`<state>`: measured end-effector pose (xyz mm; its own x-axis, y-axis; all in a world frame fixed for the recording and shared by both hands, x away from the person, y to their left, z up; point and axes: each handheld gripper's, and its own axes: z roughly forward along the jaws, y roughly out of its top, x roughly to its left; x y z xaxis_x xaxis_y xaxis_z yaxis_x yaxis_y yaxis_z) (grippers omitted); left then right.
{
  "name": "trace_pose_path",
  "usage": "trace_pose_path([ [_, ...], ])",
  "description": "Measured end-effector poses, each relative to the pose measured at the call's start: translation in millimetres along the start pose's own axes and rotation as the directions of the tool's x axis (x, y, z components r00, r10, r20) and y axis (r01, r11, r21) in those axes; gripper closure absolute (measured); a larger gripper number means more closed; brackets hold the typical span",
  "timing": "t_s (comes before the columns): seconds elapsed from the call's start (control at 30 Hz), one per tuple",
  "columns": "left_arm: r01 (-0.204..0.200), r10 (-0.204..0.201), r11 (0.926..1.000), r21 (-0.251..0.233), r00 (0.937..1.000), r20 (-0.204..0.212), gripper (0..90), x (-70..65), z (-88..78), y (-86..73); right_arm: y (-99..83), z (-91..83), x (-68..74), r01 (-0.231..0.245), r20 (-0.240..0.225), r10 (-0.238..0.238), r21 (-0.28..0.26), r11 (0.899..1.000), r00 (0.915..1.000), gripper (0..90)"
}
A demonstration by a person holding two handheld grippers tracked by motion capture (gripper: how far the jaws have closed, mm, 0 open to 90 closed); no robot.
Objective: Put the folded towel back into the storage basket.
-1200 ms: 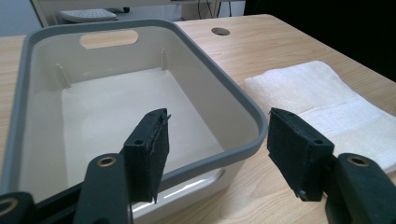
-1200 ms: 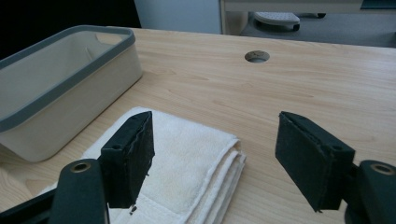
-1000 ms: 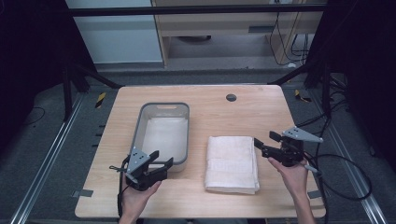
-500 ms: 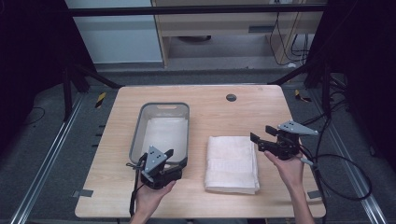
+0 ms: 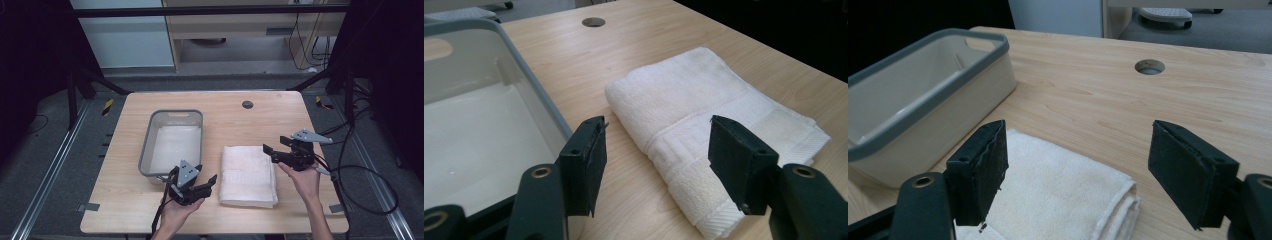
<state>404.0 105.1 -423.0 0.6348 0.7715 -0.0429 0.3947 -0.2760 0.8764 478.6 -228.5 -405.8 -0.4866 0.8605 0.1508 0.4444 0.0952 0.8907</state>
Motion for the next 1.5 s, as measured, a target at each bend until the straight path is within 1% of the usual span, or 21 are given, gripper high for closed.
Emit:
trace_pose_path([
  [0.07,-0.001,0.001,1.0,0.001,1.0,0.005,39.0,-1.6,2.3,-1.2,-0.8,1.1,0.6,0.006,0.005,-0.006,0.011,1.0,1.0,24.3],
  [0.1,-0.01,0.01,0.9999,0.013,0.9999,0.008,38.8,-4.6,7.1,-3.8,-2.5,3.8,1.5,0.027,0.015,-0.028,0.028,0.999,0.9995,24.4],
  [0.13,-0.01,0.01,0.9999,0.013,0.9999,0.008,38.4,-4.6,7.1,-3.8,-3.0,4.7,1.9,0.031,0.018,-0.032,0.034,0.999,0.9993,24.3],
  [0.17,-0.023,0.022,0.9994,0.027,0.9997,0.01,37.9,-7.8,11.2,-5.6,-3.6,6.1,1.7,0.039,0.021,-0.04,0.039,0.998,0.999,23.6],
  [0.23,-0.023,0.023,0.9993,0.03,0.9996,0.017,37.6,-10.7,14.3,-8.0,-4.7,8.4,1.4,0.046,0.022,-0.047,0.051,0.998,0.9986,22.7],
  [0.27,-0.023,0.023,0.9993,0.03,0.9996,0.017,37.4,-10.7,14.3,-8.0,-4.7,8.4,1.4,0.046,0.022,-0.047,0.051,0.998,0.9986,22.7],
  [0.3,-0.039,0.039,0.9983,0.042,0.9991,0.016,37.2,-13.7,17.1,-10.5,-8.5,9.7,-0.3,0.044,0.022,-0.045,0.023,0.999,0.9987,22.7],
  [0.33,-0.039,0.039,0.9983,0.042,0.9991,0.016,37.0,-13.7,17.1,-10.5,-8.5,9.7,-0.3,0.044,0.022,-0.045,0.023,0.999,0.9987,22.7],
  [0.37,-0.056,0.055,0.9972,0.049,0.9984,0.013,36.6,-15.8,19.5,-12.7,-12.5,10.4,-5.5,0.007,0.016,-0.007,0.033,0.999,0.9998,22.6],
  [0.43,-0.059,0.059,0.9969,0.052,0.9982,0.013,36.4,-16.4,20.7,-13.7,-14.6,10.6,-8.3,0.005,0.022,-0.006,0.037,0.999,0.9997,22.6],
  [0.47,-0.06,0.06,0.9965,0.058,0.9982,0.012,35.9,-16.4,22.9,-15.2,-18.7,10.2,-13.5,-0.016,0.026,0.015,0.039,0.999,0.9996,22.0],
  [0.67,-0.056,0.054,0.9953,0.079,0.9982,0.027,35.3,-16.8,28.3,-19.1,-27.9,12.3,-24.7,-0.044,0.039,0.042,0.057,0.997,0.9983,21.6],
  [0.87,-0.041,0.036,0.9939,0.102,0.9981,0.05,34.2,-20.7,36.1,-22.7,-35.2,18.4,-27.9,-0.043,0.044,0.039,0.097,0.994,0.9983,21.9],
  [1.07,-0.023,0.015,0.9917,0.126,0.9974,0.071,33.0,-20.3,46.8,-26.8,-39.5,24.5,-28.6,-0.052,0.044,0.047,0.127,0.99,0.9979,23.1],
  [1.13,-0.014,0.004,0.9911,0.133,0.9976,0.069,32.1,-19.6,50.2,-28.2,-41.7,28.2,-28.8,-0.048,0.044,0.042,0.141,0.989,0.9982,23.5],
  [1.17,0.01,-0.02,0.9888,0.149,0.9975,0.068,31.6,-19.3,53.2,-30.1,-42.4,29.4,-28.2,-0.053,0.042,0.047,0.147,0.988,0.998,23.6],
  [1.27,0.024,-0.034,0.9875,0.156,0.9974,0.064,30.1,-18.2,56.5,-31.7,-44.1,32.2,-28.3,-0.048,0.042,0.042,0.158,0.986,0.9983,23.9],
  [1.3,0.045,-0.056,0.987,0.154,0.9963,0.066,29.5,-17.4,59.1,-33.2,-45.8,35.0,-27.8,-0.052,0.042,0.046,0.169,0.984,0.9981,24.3],
  [1.33,0.045,-0.056,0.987,0.154,0.9963,0.066,28.8,-17.4,59.1,-33.2,-45.8,35.0,-27.8,-0.052,0.042,0.046,0.169,0.984,0.9981,24.3],
  [1.47,0.074,-0.086,0.9857,0.152,0.9938,0.071,26.7,-15.3,62.3,-33.5,-50.2,41.9,-27.4,-0.054,0.04,0.047,0.196,0.979,0.9981,25.0],
  [1.5,0.082,-0.093,0.9854,0.149,0.9931,0.071,26.3,-14.7,63.7,-33.5,-50.9,43.1,-27.7,-0.046,0.04,0.039,0.201,0.978,0.9984,25.1],
])
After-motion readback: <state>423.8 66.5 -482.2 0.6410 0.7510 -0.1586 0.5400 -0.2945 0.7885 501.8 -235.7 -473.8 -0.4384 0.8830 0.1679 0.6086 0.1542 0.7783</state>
